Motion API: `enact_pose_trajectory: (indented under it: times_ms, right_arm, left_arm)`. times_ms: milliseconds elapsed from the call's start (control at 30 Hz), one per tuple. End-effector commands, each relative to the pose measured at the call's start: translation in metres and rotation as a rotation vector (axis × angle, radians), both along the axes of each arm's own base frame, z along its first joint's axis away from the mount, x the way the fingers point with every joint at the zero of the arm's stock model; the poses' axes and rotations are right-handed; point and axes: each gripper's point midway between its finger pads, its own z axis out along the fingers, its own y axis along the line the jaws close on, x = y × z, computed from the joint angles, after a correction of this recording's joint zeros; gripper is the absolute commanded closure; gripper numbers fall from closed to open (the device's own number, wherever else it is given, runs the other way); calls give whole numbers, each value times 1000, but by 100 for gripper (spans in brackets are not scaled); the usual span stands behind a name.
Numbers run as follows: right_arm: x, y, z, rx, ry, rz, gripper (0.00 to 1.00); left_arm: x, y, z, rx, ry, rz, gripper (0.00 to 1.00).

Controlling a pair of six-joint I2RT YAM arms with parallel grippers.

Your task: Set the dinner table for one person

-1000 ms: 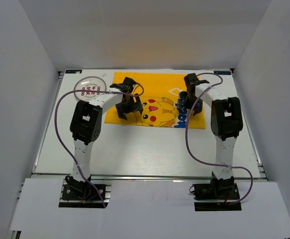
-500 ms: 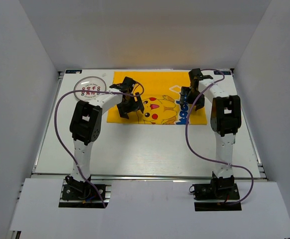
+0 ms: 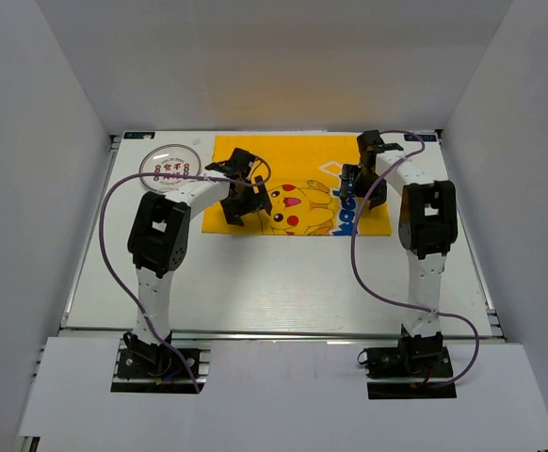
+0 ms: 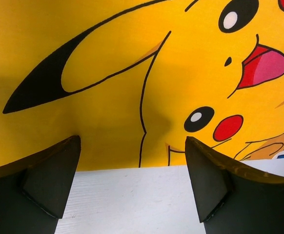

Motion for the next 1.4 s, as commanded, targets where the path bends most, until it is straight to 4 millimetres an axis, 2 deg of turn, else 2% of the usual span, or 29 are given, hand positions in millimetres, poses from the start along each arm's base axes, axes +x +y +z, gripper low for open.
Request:
enact_pose_trajectory:
  times_ms: [0,33,67,133,267,400,667,933,1067,1200,1367]
  right_arm:
    - [-10,6,-11,36,17,5,11]
    - [-12,9,-6,40,2,10,11]
    - [-23,7,-14,38,22,4,11]
    - [-24,7,-12,47,2,-8,11]
    - [-39,7,-15,39,15,-9,11]
    - [-41,8,-5,45,-20,-15,11]
    - [-27,6,-1,20,-24,-1,11]
    - [-12,1,-6,-6,-27,6,11]
    - [-9,2,-10,-9,-11,6,11]
    - [-8,7,-4,5,-33,10,11]
    - [-2,6,8,2,-55,10,11]
  left_arm:
    - [-19,-1,8,-1,15,-8,2]
    - [-21,0,8,3,16,-7,2]
    - [-25,3,3,6,24,-4,2]
    - [-30,5,3,2,21,0,2]
    - [-36,9,3,6,17,4,2]
    - [-40,11,8,5,11,4,2]
    - [-48,10,9,-28,6,6,2]
    - [-64,-3,10,-38,1,-22,2]
    - [-67,-5,36,-37,-61,-20,2]
    - [-60,6,58,10,-114,-4,2]
    - [-54,6,86,5,-163,-4,2]
